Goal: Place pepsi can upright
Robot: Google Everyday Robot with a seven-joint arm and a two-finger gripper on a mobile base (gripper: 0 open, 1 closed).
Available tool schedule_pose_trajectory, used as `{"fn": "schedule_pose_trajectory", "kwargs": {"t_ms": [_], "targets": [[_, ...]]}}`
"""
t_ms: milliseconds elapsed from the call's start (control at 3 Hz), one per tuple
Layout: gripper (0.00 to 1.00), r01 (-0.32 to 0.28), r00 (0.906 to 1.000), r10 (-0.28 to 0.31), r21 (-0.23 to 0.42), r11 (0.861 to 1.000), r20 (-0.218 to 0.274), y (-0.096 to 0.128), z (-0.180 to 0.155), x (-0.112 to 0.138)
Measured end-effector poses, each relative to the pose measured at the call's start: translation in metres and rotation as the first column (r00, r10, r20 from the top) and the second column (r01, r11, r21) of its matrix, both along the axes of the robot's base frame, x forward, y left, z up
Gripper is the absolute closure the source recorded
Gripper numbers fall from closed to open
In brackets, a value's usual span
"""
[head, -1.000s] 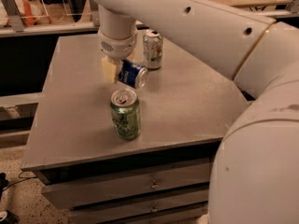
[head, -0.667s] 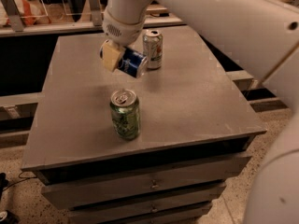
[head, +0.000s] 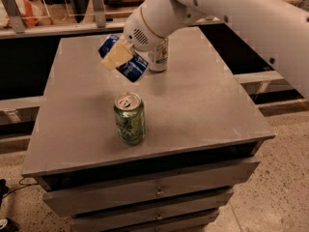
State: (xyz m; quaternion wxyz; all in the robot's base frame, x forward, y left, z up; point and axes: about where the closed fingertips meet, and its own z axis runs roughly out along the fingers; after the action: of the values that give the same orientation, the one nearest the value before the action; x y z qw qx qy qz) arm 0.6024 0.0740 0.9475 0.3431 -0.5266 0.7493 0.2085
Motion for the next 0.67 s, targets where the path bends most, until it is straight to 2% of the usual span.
{"fn": "schedule_pose_trajectory", "kwargs": {"t_ms": [333, 667], "targets": [[1.0, -0.01, 0.9968, -0.008, 0.223, 0.975, 0.08, -0.014, 0.014, 0.007], [1.0, 0.015, 0.9826, -0.075, 0.332, 0.943, 0.17, -0.068, 0.018, 0.017]]}}
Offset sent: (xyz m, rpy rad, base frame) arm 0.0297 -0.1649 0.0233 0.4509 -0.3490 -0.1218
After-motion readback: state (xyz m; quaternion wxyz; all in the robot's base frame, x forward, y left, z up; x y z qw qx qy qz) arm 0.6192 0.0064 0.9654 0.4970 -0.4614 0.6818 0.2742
